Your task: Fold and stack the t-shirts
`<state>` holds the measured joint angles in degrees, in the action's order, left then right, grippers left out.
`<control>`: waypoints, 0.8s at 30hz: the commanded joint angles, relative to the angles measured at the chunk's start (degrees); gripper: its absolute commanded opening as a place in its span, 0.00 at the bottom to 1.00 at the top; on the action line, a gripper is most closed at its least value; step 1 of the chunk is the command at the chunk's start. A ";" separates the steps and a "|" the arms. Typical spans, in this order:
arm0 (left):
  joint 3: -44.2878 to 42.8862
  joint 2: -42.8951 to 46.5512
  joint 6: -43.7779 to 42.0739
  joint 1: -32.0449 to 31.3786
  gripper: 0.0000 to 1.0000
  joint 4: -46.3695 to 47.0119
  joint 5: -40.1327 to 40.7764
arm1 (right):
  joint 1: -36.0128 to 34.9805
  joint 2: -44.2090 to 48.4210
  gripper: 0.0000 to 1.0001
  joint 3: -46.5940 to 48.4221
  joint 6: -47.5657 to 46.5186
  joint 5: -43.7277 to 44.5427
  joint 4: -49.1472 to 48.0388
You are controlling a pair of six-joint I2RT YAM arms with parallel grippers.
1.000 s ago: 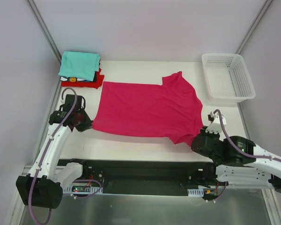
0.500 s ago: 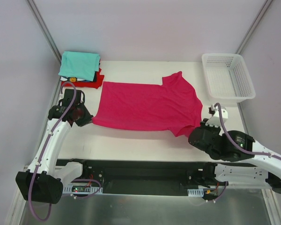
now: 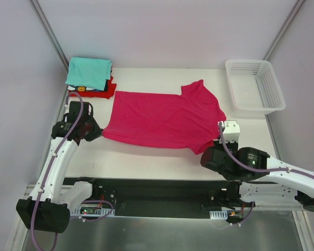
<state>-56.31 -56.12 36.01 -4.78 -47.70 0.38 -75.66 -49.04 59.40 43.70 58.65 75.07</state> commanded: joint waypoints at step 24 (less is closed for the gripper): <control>2.43 5.75 1.43 -10.60 0.00 3.94 13.77 | -11.87 1.32 0.01 -6.57 13.41 10.26 4.02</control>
<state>-52.80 -52.82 36.71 -14.81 -43.20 11.46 -84.25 -46.94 54.92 46.89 69.43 74.02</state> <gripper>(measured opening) 0.009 0.012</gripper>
